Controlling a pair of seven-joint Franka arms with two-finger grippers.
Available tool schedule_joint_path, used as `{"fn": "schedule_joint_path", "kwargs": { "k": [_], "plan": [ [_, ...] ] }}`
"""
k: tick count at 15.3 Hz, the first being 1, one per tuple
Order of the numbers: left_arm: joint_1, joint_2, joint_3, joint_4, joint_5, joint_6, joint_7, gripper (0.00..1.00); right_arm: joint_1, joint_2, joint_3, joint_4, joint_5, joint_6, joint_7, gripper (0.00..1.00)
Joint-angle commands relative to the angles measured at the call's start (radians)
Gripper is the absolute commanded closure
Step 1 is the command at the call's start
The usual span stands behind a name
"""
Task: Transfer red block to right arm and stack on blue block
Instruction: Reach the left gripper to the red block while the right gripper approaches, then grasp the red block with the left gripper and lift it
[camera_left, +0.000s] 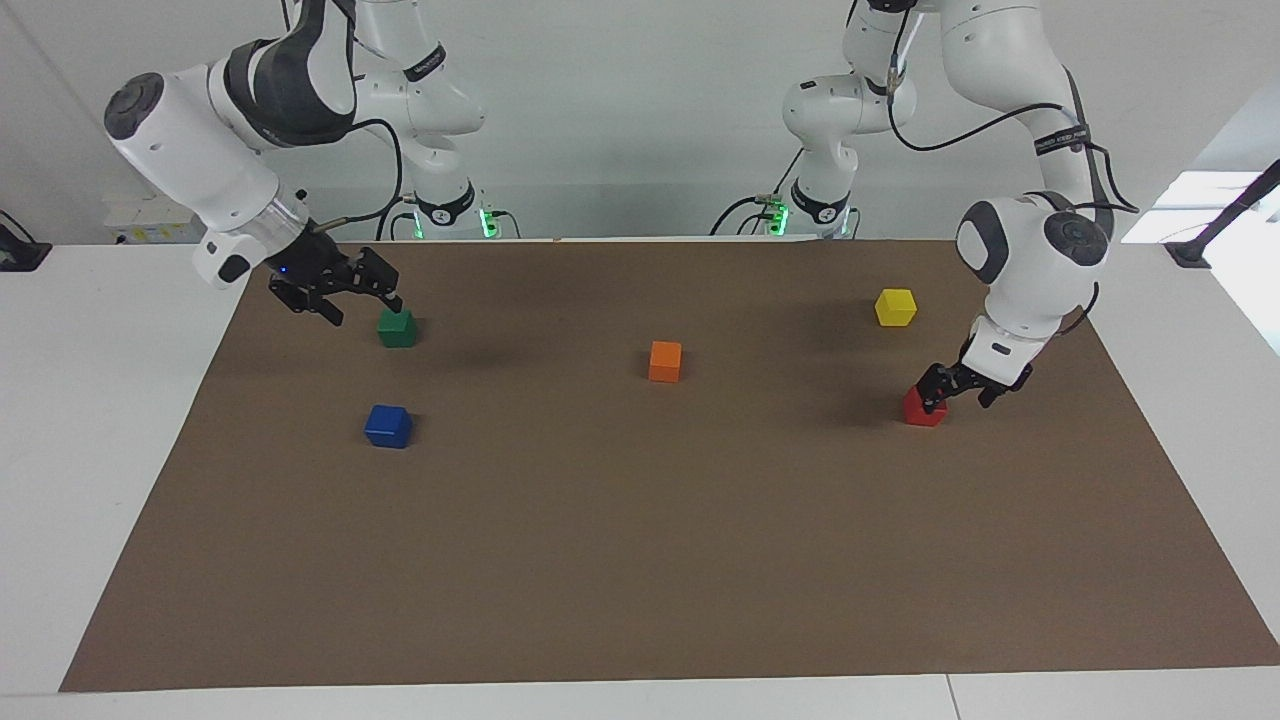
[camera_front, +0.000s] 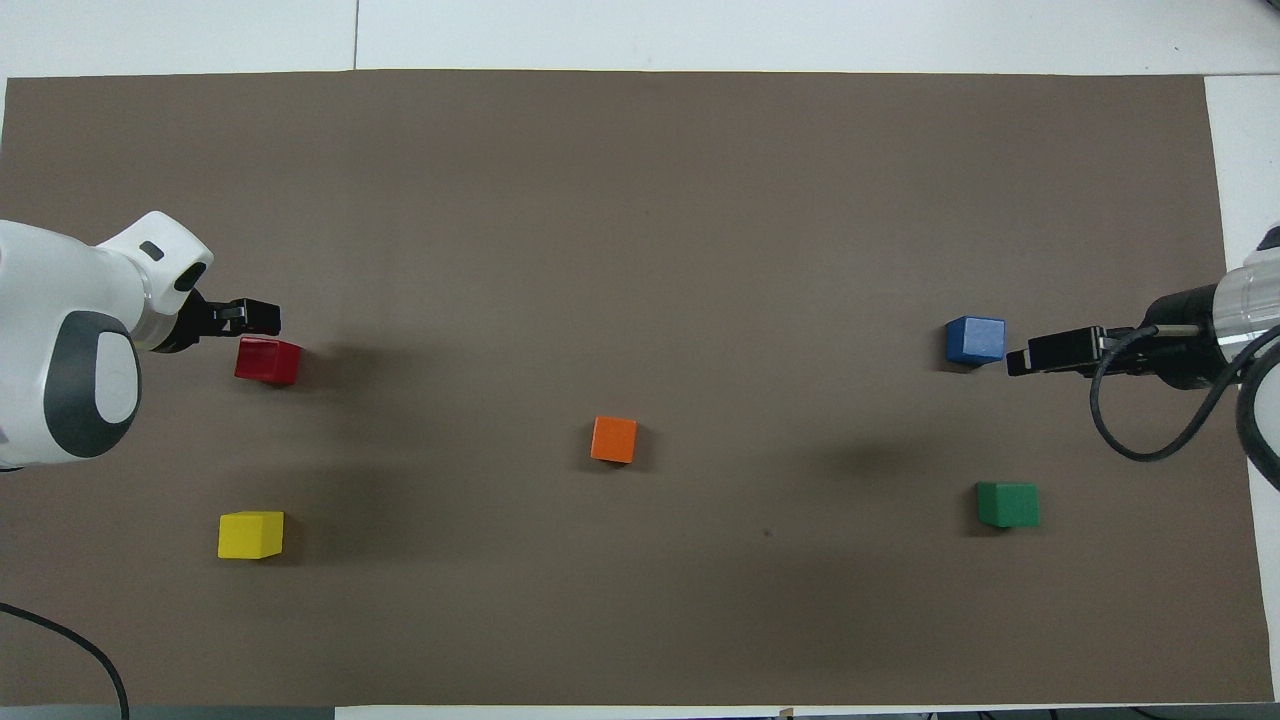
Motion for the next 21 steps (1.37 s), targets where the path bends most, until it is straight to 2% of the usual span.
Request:
{"fn": "schedule_joint_path", "kwargs": {
  "k": [1,4,8,9,10,11,12,14,17,19,21],
  "plan": [
    [-0.04,-0.005,0.025,-0.045,-0.013,0.027,-0.001,0.0,-0.036,0.062,0.004,-0.016,0.15,0.029,-0.158,0.0],
    [-0.04,0.002,0.025,-0.061,-0.013,0.043,0.004,0.0,-0.032,0.107,0.004,-0.034,0.35,0.034,-0.203,0.0],
    [-0.043,0.051,0.025,-0.057,-0.013,0.087,0.004,0.01,-0.026,0.156,0.004,-0.06,0.583,0.029,-0.373,0.0],
    [-0.043,0.053,0.025,-0.054,-0.013,0.075,0.001,0.18,-0.023,0.164,0.005,-0.071,0.656,0.026,-0.387,0.0],
    [-0.043,0.053,0.025,-0.054,-0.013,0.066,-0.002,0.45,-0.016,0.171,0.005,-0.08,0.725,0.02,-0.43,0.0],
    [-0.043,0.051,0.025,-0.051,-0.013,0.046,-0.006,0.8,-0.013,0.193,0.005,-0.083,0.79,0.008,-0.498,0.0],
    [-0.043,0.051,0.028,-0.036,-0.016,0.005,-0.009,1.0,-0.012,0.213,0.005,-0.083,0.832,-0.009,-0.545,0.0],
    [-0.043,0.05,0.03,0.087,-0.053,-0.185,-0.045,1.0,-0.013,0.272,0.008,-0.08,0.946,-0.092,-0.626,0.0],
    [-0.055,0.053,0.022,0.318,-0.129,-0.509,-0.298,1.0,0.045,0.299,0.015,-0.079,1.085,-0.135,-0.688,0.0],
    [-0.058,0.048,-0.002,0.418,-0.197,-0.618,-0.535,1.0,0.066,0.325,0.015,-0.079,1.189,-0.186,-0.712,0.0],
    [-0.061,0.009,-0.019,0.42,-0.313,-0.632,-0.787,1.0,0.082,0.375,0.015,-0.073,1.209,-0.273,-0.74,0.0]
  ]
}}
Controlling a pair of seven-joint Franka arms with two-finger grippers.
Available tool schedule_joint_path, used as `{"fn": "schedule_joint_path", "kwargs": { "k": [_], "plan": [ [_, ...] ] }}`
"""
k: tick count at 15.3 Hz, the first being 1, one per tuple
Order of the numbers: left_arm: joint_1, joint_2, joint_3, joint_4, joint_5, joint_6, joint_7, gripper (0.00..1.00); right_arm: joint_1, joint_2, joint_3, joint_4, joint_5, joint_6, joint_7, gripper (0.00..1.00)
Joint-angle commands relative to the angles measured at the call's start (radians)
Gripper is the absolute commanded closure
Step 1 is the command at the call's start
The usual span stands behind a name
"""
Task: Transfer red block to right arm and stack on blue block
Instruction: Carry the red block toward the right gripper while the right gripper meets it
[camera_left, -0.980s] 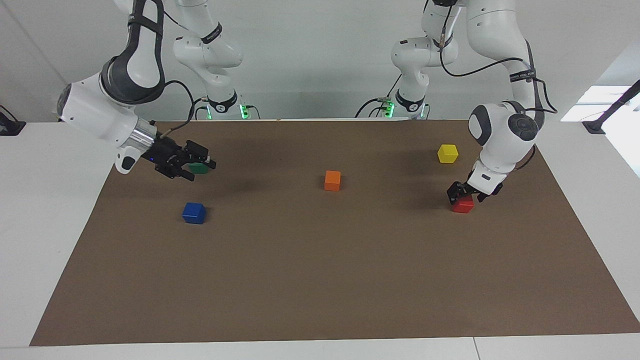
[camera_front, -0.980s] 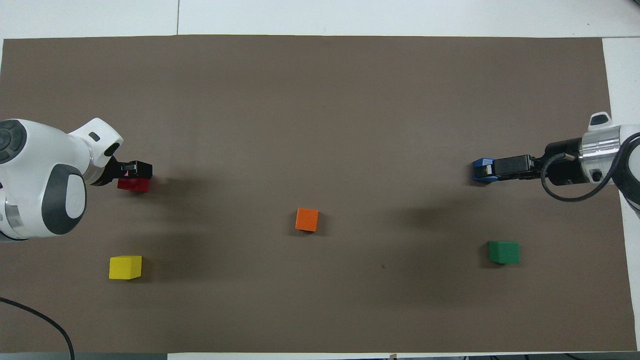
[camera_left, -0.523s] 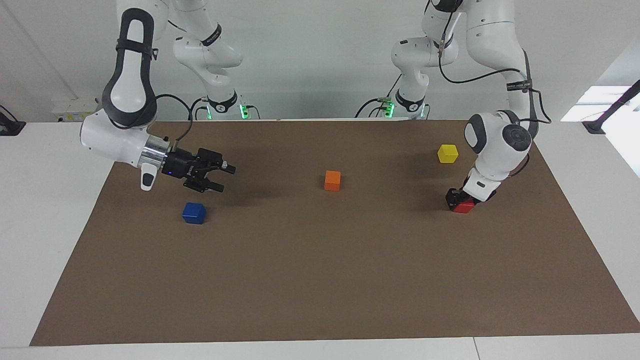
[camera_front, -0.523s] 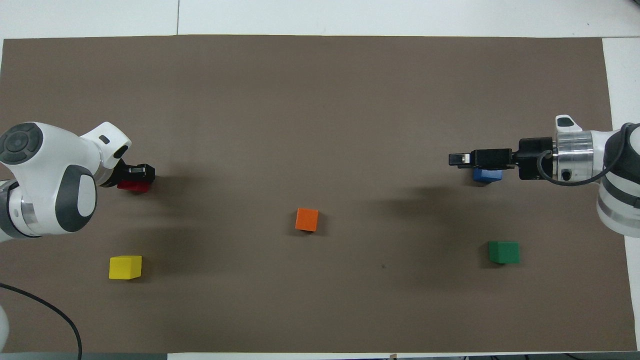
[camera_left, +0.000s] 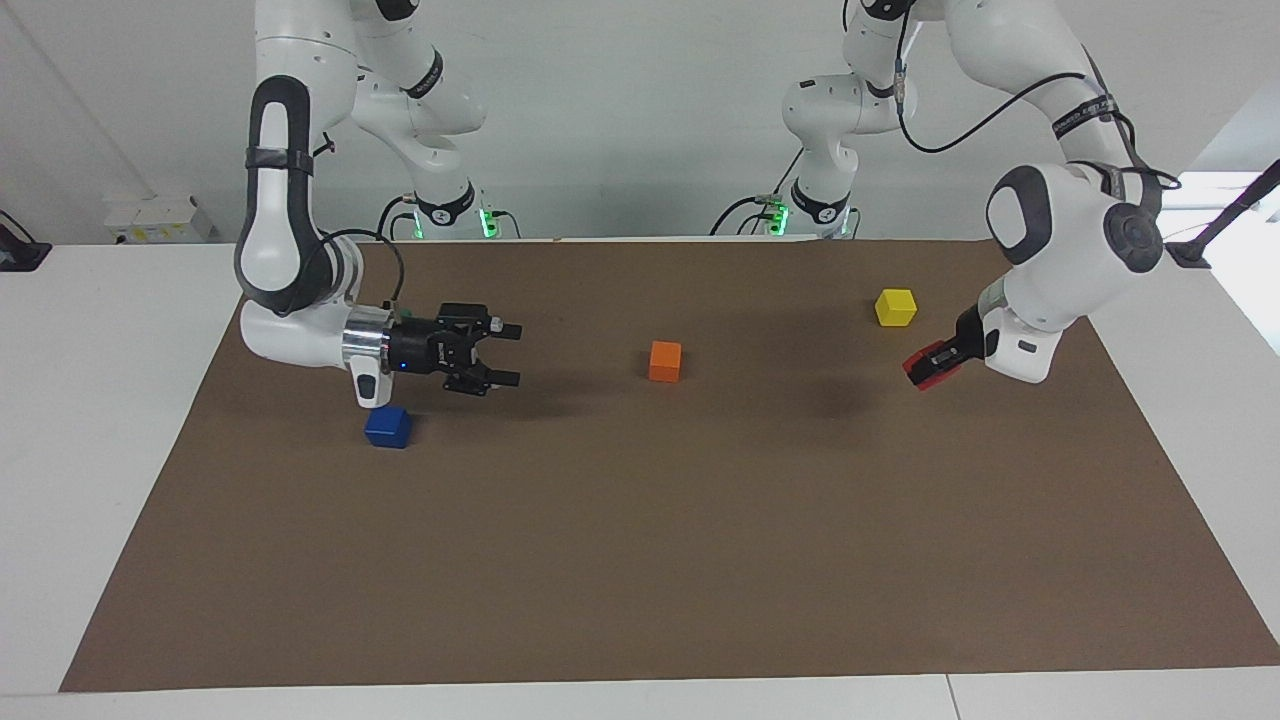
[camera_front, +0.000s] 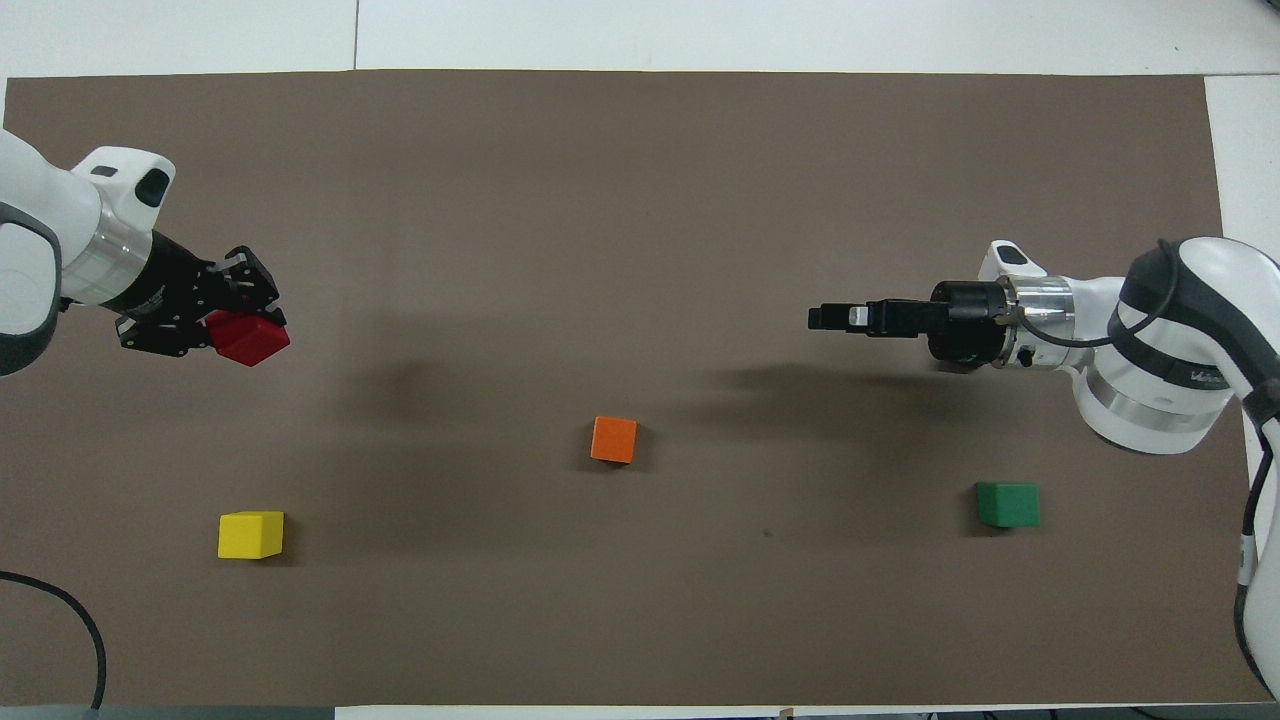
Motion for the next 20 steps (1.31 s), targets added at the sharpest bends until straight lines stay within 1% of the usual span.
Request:
{"fn": "schedule_joint_path", "kwargs": {
  "k": [1,2,4,6,7,8,10,11,13,14,16,18,19,20],
  "plan": [
    [-0.017,-0.041,-0.008,0.015,-0.159,-0.051,-0.305,1.0,0.007,0.058,0.0,0.007,0.058,-0.106,-0.053,0.0],
    [-0.032,-0.073,-0.021,0.001,-0.219,-0.063,-0.374,1.0,0.021,0.064,0.0,0.004,0.087,-0.143,-0.053,0.0],
    [-0.076,-0.125,-0.028,-0.023,-0.308,-0.066,-0.517,1.0,0.041,0.127,0.001,0.005,0.177,-0.254,-0.053,0.0],
    [-0.115,-0.156,-0.029,-0.048,-0.438,-0.048,-0.715,1.0,0.082,0.138,0.001,0.004,0.245,-0.299,-0.051,0.0],
    [-0.15,-0.159,-0.029,-0.057,-0.48,-0.024,-0.789,1.0,0.096,0.136,0.004,0.001,0.281,-0.307,-0.05,0.0],
    [-0.19,-0.165,-0.029,-0.074,-0.5,0.024,-0.843,1.0,0.11,0.136,0.007,-0.001,0.317,-0.327,-0.047,0.0],
    [-0.269,-0.193,-0.029,-0.156,-0.575,0.18,-0.956,1.0,0.155,0.157,0.012,-0.014,0.41,-0.394,-0.047,0.0],
    [-0.321,-0.216,-0.029,-0.202,-0.604,0.261,-0.999,1.0,0.162,0.162,0.014,-0.022,0.438,-0.419,-0.045,0.0],
    [-0.397,-0.259,-0.031,-0.281,-0.623,0.375,-1.022,1.0,0.171,0.18,0.015,-0.028,0.472,-0.459,-0.028,0.0],
    [-0.42,-0.272,-0.029,-0.295,-0.645,0.394,-1.035,1.0,0.173,0.203,0.017,-0.028,0.489,-0.489,-0.024,0.0],
    [-0.428,-0.288,-0.029,-0.295,-0.653,0.394,-1.081,1.0,0.177,0.266,0.038,-0.021,0.516,-0.551,-0.024,0.0],
    [-0.431,-0.297,-0.031,-0.295,-0.661,0.423,-1.092,1.0,0.177,0.292,0.044,-0.018,0.532,-0.58,-0.014,0.0],
    [-0.451,-0.297,-0.031,-0.299,-0.664,0.473,-1.093,1.0,0.177,0.305,0.072,-0.019,0.556,-0.601,-0.002,0.0],
    [-0.49,-0.297,-0.031,-0.321,-0.664,0.55,-1.105,1.0,0.177,0.305,0.096,-0.019,0.608,-0.602,0.002,0.0]
  ]
}}
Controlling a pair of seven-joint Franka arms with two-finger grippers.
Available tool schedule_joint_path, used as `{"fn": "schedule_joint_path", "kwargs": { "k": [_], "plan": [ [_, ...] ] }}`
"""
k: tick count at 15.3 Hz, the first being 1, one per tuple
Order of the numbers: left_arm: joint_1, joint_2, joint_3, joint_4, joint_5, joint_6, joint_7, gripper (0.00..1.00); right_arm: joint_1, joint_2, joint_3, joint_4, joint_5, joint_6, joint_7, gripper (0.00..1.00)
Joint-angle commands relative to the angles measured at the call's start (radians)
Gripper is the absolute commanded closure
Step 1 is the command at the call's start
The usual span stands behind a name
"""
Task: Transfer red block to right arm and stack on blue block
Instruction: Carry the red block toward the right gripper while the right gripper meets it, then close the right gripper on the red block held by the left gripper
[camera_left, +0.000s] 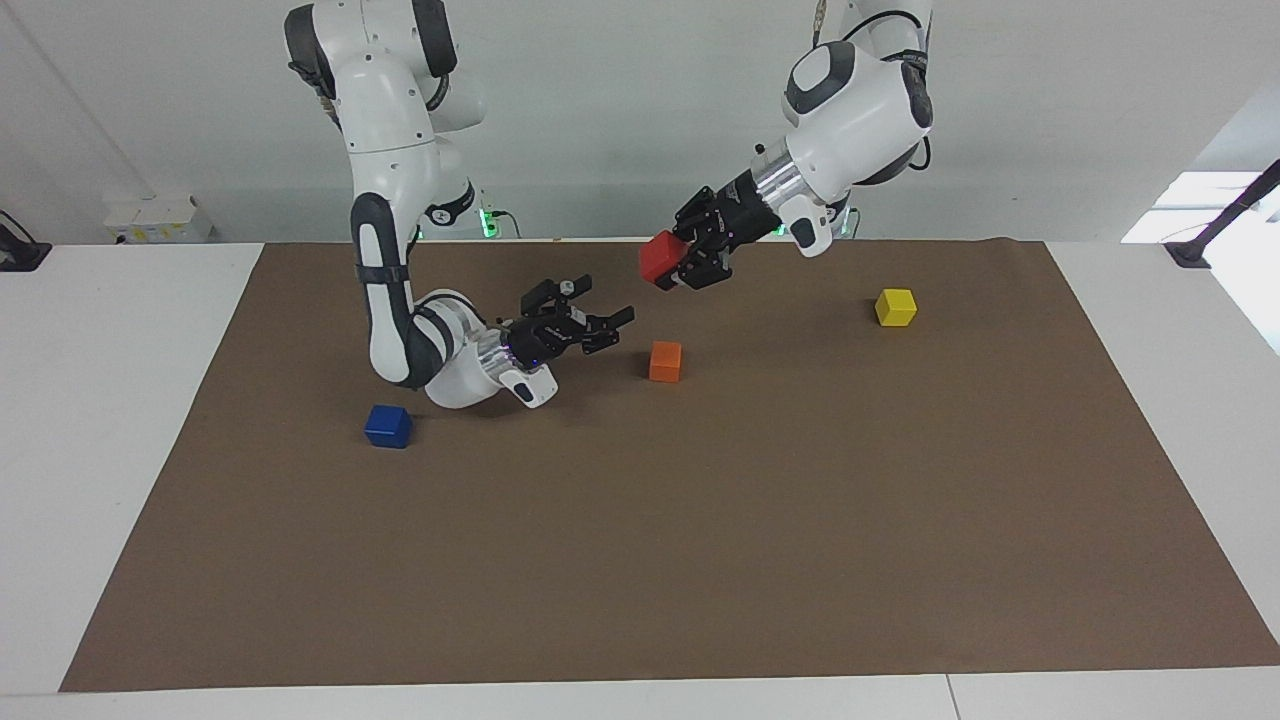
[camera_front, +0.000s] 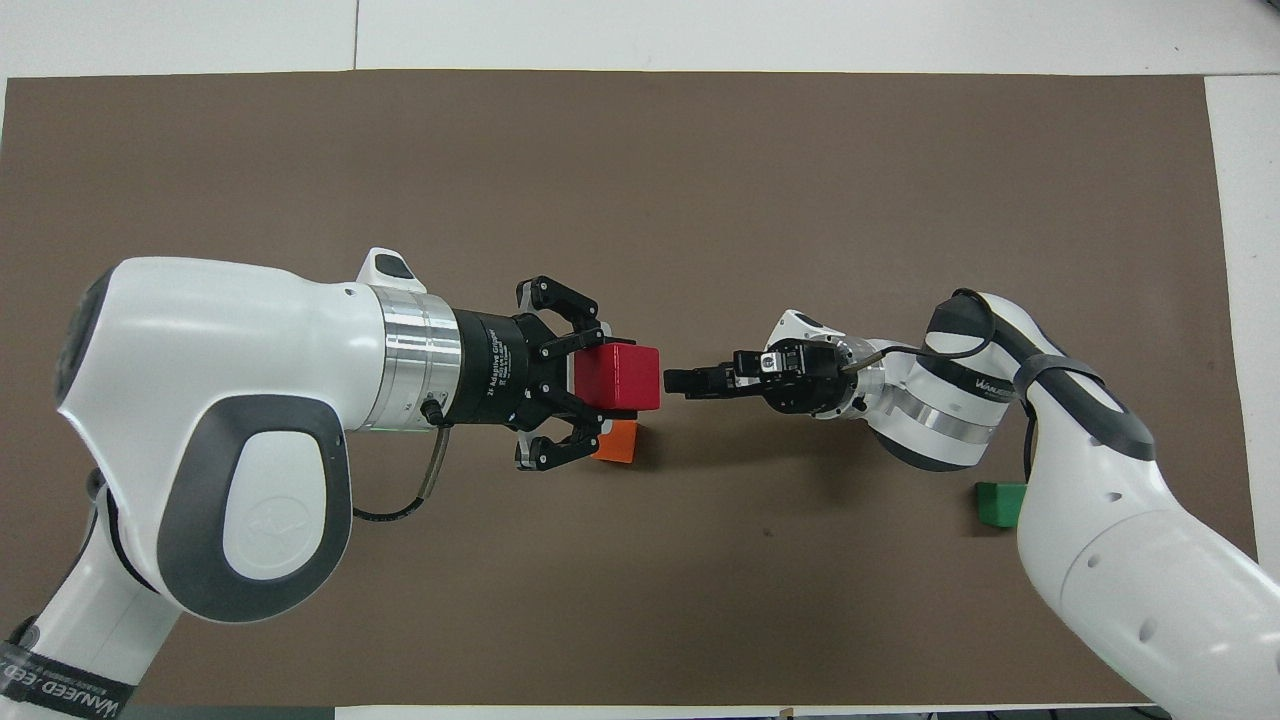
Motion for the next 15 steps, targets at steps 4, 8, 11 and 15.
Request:
{"fn": "schedule_joint_path", "kwargs": {
  "k": [4,8,11,15],
  "plan": [
    [-0.123,-0.033,0.014,-0.112,-0.03,0.269,-0.072,1.0,0.0,0.017,0.051,0.028,0.093,0.004,0.029,0.0],
    [-0.123,-0.036,0.014,-0.125,-0.03,0.263,-0.07,1.0,0.008,0.017,0.052,0.044,0.101,0.013,0.028,0.0],
    [-0.125,-0.022,0.014,-0.125,-0.029,0.273,-0.066,1.0,0.02,0.016,0.054,0.047,0.105,0.033,0.023,0.01],
    [-0.142,-0.003,0.013,-0.124,-0.029,0.304,-0.072,1.0,0.029,0.014,0.054,0.056,0.108,0.036,0.029,0.09]
  ]
}}
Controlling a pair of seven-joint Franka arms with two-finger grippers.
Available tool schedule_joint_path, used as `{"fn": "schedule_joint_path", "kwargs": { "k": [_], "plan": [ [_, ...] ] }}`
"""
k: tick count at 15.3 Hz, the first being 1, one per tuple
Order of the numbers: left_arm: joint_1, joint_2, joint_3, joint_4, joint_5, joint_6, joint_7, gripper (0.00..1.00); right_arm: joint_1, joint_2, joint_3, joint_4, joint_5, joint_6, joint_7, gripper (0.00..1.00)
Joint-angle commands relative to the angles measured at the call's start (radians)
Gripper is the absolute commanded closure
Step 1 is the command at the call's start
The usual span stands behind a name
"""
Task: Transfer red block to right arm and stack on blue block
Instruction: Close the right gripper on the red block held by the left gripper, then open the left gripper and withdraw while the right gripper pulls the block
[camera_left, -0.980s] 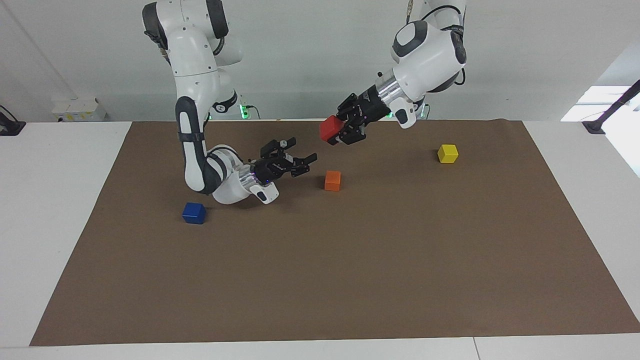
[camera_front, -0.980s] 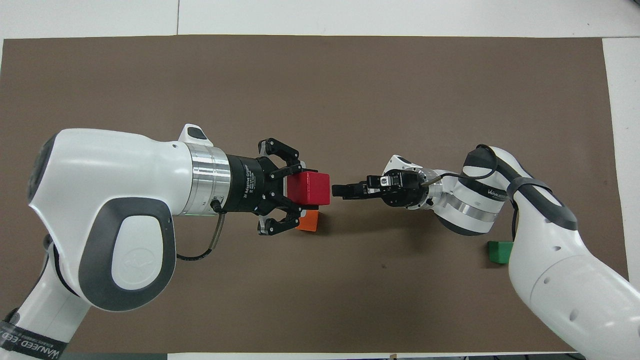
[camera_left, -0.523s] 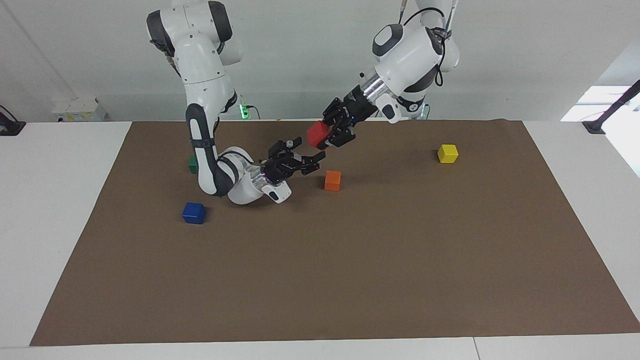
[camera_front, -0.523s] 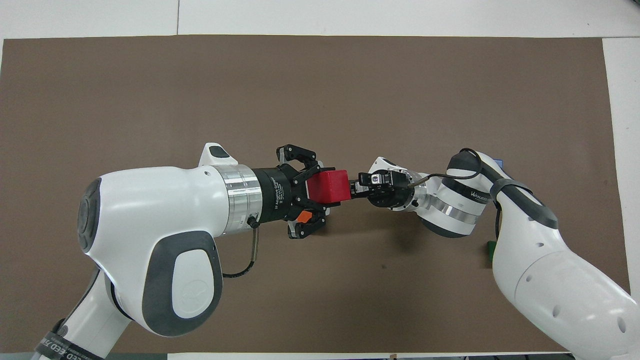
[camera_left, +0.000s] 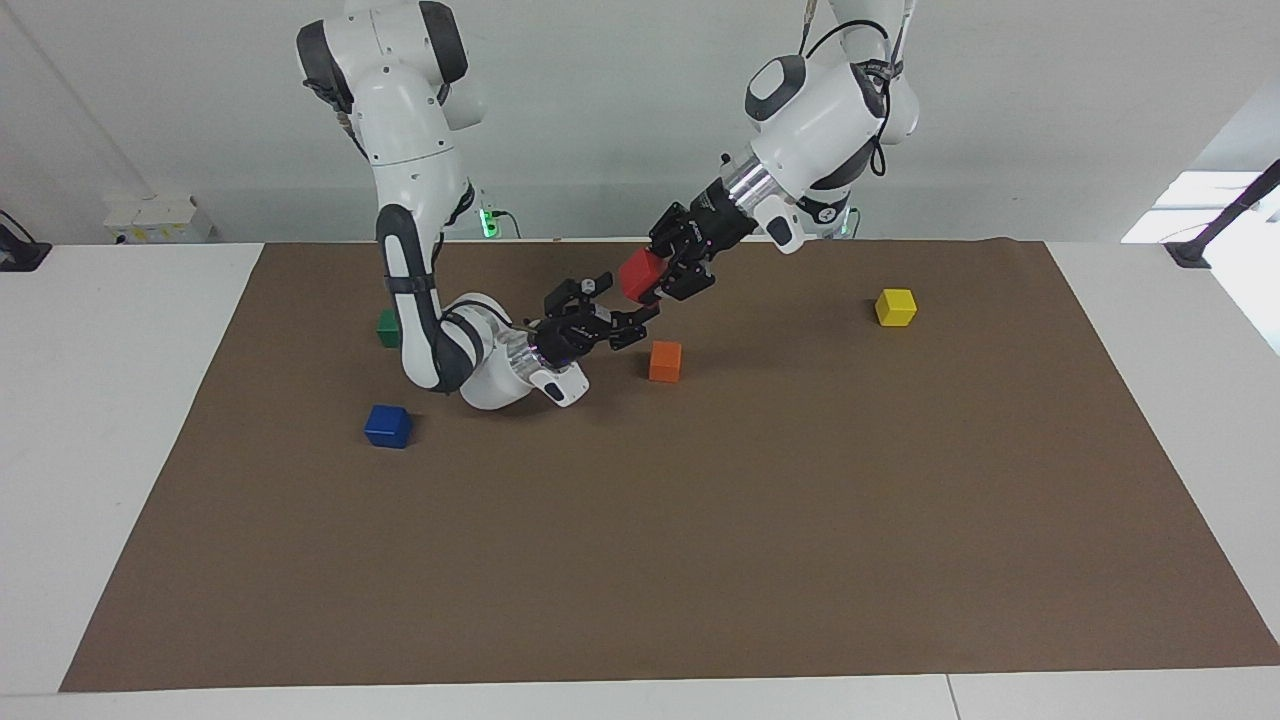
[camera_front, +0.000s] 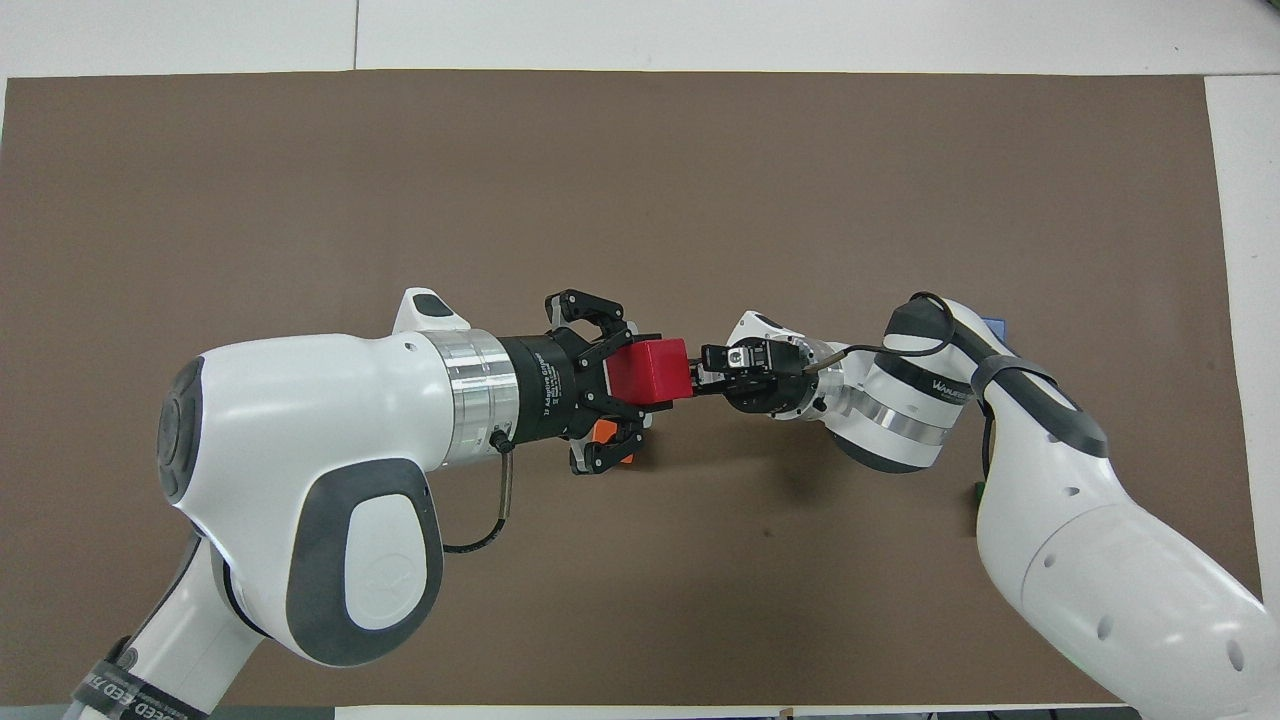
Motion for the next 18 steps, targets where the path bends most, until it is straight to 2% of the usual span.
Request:
{"fn": "schedule_joint_path", "kwargs": {
  "k": [1,2,3,4,10,11,12,15,18],
  "plan": [
    [-0.032,-0.002,0.008,-0.023,-0.024,0.04,-0.006,1.0,0.008,-0.003,0.003,0.016,0.039,0.022,0.027,0.21],
    [-0.032,-0.002,0.008,-0.023,-0.024,0.04,-0.006,1.0,0.008,-0.004,0.003,0.019,0.043,0.022,0.027,0.42],
    [-0.033,0.001,0.008,-0.023,-0.024,0.04,-0.008,1.0,0.008,-0.004,0.003,0.024,0.043,0.024,0.027,0.86],
    [-0.032,0.009,0.008,-0.023,-0.024,0.042,-0.008,1.0,0.009,-0.006,0.003,0.03,0.045,0.033,0.027,1.0],
    [-0.033,0.019,0.008,-0.017,-0.024,0.06,0.004,1.0,0.008,-0.018,0.003,0.035,0.045,0.053,0.027,1.0],
    [-0.032,0.021,0.008,-0.015,-0.023,0.06,0.004,0.54,0.008,-0.024,0.003,0.035,0.045,0.056,0.027,1.0],
    [-0.033,0.019,0.009,-0.008,-0.02,0.059,-0.003,0.01,0.008,-0.029,0.003,0.035,0.046,0.056,0.027,1.0],
    [-0.017,-0.014,0.017,-0.005,-0.012,0.044,-0.003,0.0,0.008,-0.041,0.003,0.035,0.046,0.077,0.029,1.0],
    [0.08,-0.051,0.02,0.012,-0.011,-0.047,0.0,0.0,0.009,-0.081,0.001,0.022,0.042,0.143,0.033,1.0]
  ]
}}
